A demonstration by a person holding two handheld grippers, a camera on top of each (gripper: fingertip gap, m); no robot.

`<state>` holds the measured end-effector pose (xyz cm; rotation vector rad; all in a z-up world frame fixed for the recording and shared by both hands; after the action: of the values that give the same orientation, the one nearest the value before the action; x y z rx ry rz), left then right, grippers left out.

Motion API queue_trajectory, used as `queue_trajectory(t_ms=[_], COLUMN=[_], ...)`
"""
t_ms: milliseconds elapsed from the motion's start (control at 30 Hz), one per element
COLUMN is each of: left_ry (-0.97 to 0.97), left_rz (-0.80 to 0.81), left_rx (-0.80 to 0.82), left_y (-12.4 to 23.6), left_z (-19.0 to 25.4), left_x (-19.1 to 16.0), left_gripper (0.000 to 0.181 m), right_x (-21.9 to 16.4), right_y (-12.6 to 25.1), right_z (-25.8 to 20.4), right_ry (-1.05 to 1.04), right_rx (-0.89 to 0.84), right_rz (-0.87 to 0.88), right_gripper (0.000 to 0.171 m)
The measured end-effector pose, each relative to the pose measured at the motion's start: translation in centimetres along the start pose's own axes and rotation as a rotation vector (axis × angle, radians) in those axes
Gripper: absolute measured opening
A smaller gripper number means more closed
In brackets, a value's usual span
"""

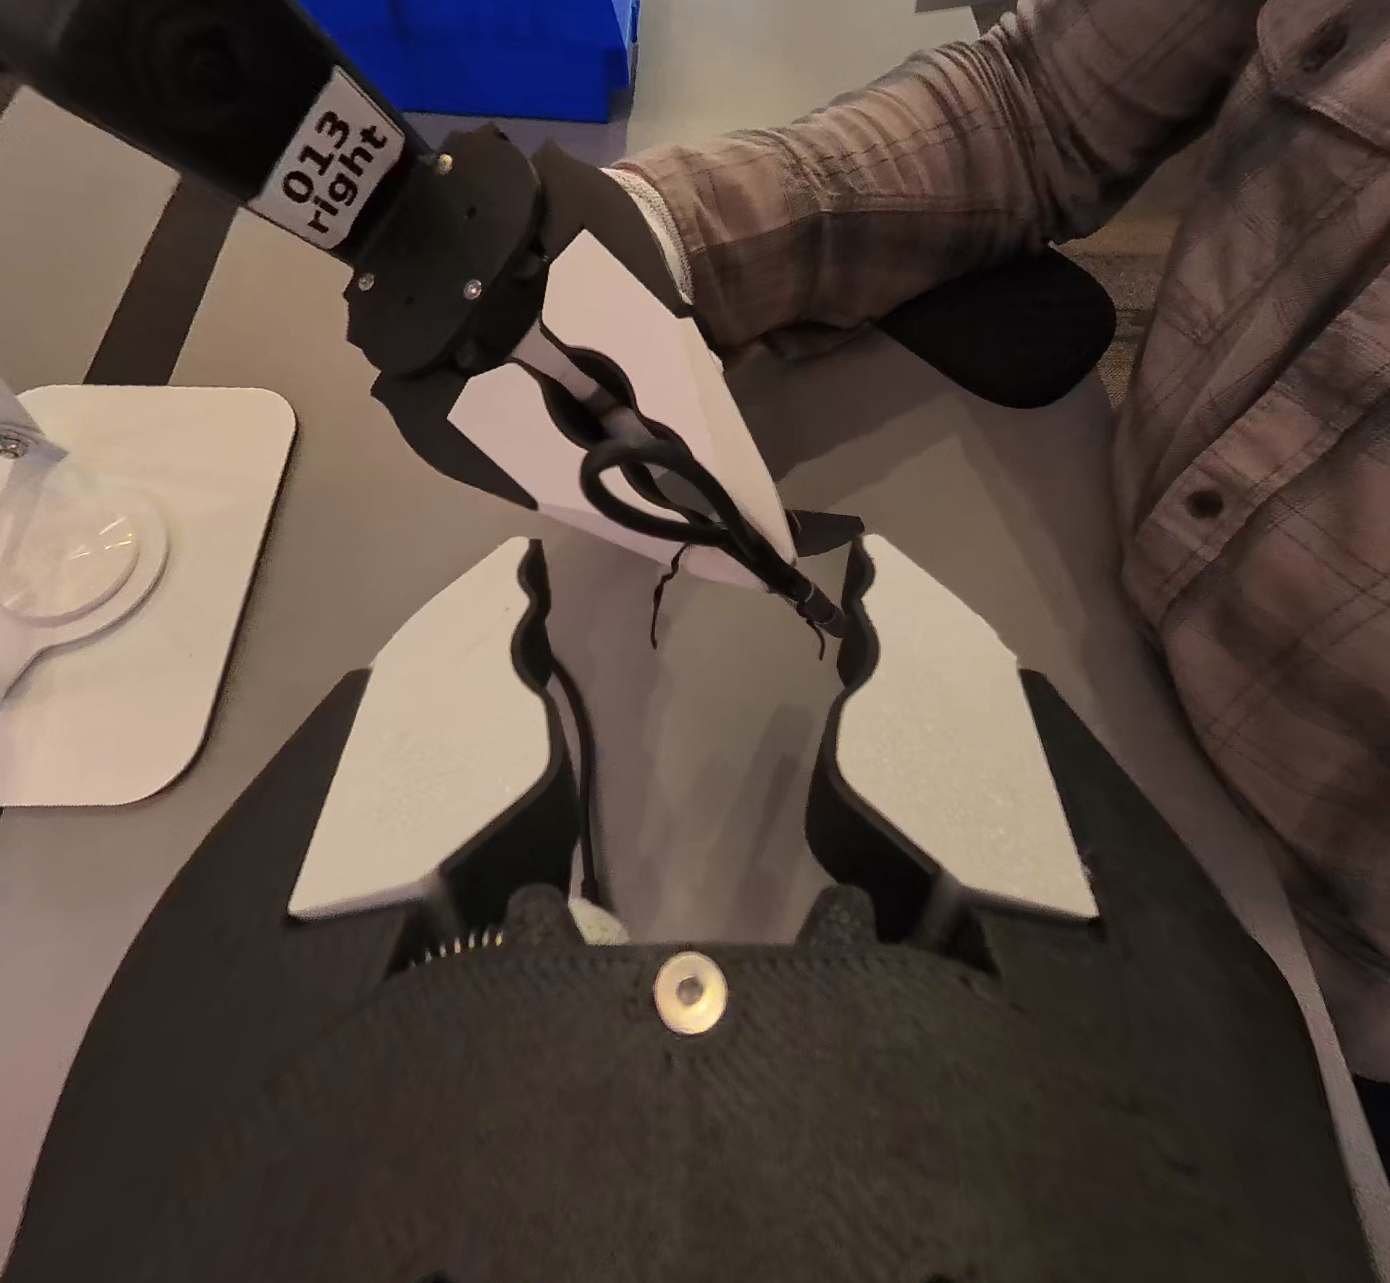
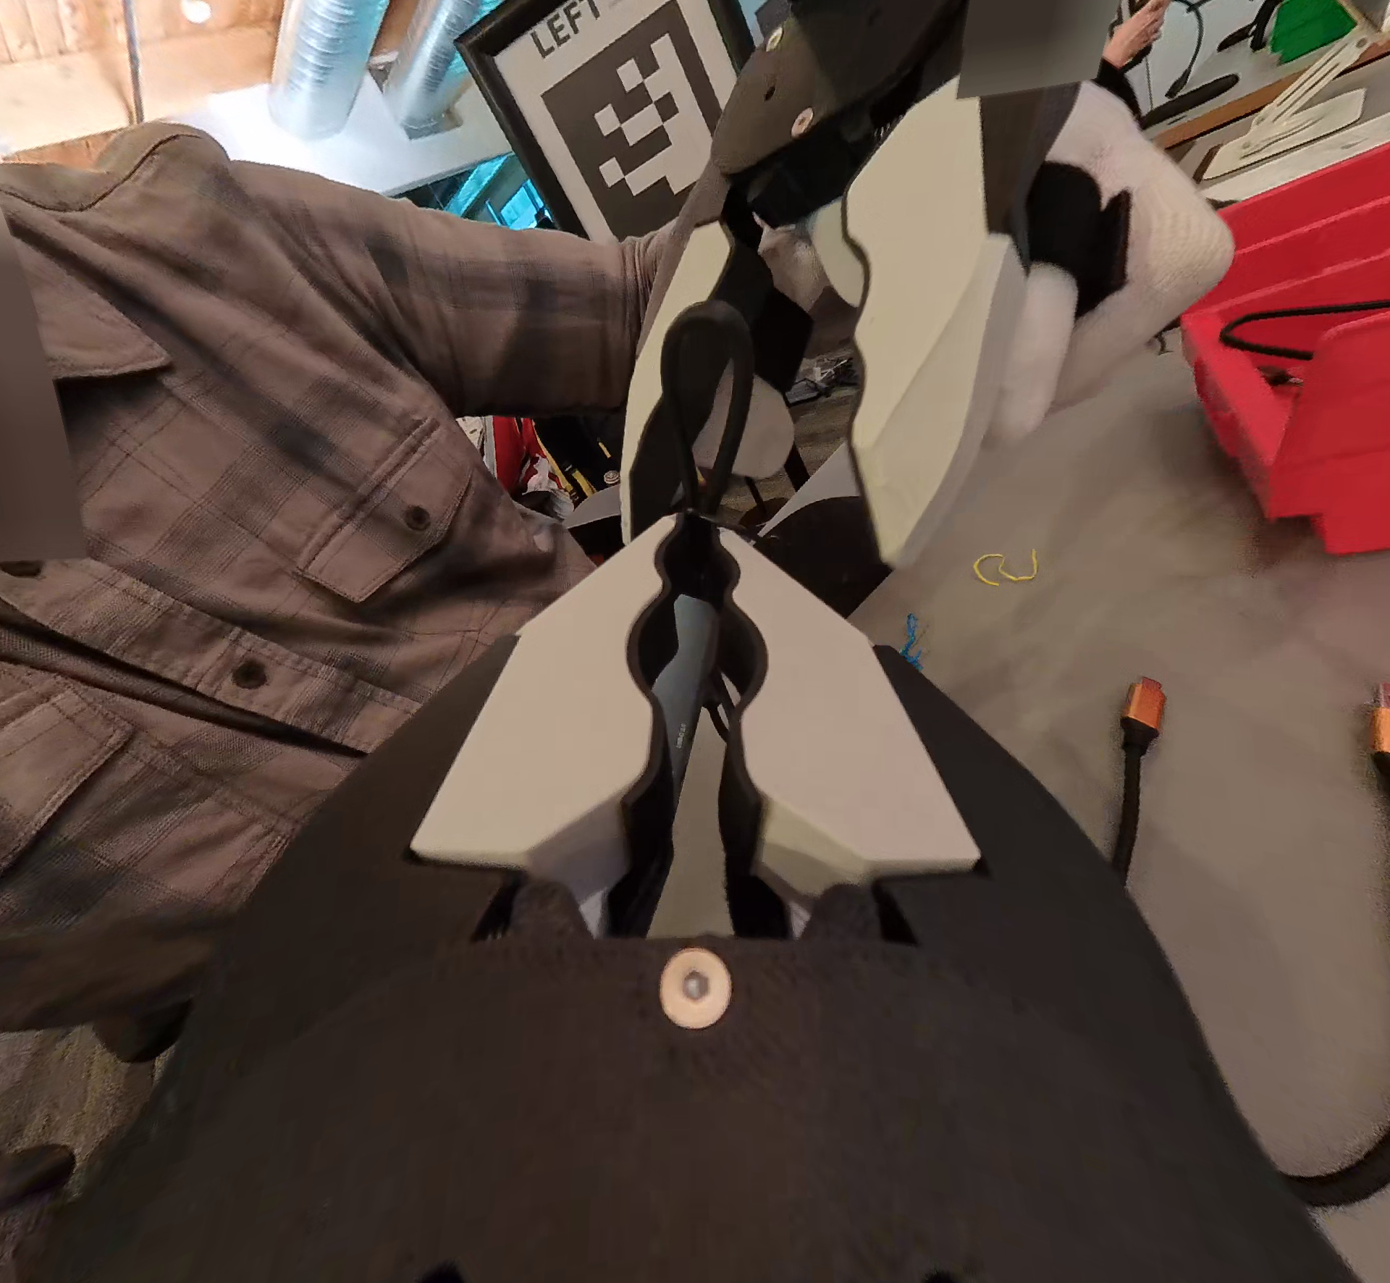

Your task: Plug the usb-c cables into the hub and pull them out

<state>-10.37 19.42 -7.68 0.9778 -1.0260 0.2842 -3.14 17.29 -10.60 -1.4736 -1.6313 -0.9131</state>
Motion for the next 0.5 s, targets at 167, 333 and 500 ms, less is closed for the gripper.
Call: queue_trajectory(t_ms=[167,333,500], left_ry=[0.022,0.027,0.024], left_rz=[-0.042,-0.029,-0.038], left_rx=[-0.022,-0.063,-0.088], left_y=[-0.96,-0.83,-0.85], left_z=[0.36,0.78,1.04], left_x=[-1.00,-1.10,-1.13], left_gripper=[0.060,0.041,0.033], right_x=[-0.09,-0.14,-0.25], right_y=[0.02,0.26,0.24], right_z=[-0.33,-0.26,-0.29], right_ry=[0.016,0.014,0.016], right_rx=[0.019,0.017,0.020], right_rz=[-0.007,-0.005,-0.012], right_gripper=[0.000,0.000,0.000])
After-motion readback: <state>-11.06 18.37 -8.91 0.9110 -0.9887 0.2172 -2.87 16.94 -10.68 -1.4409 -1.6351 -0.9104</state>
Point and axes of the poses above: each gripper's, where its closed fingertips meet, y back along the fingers, x out of its top, z = x × y across the jaws, the point moved 6 cm from there along y, back along the fingers, and after that the axes turned 12 degrees about -x, right-handed, at the moved point
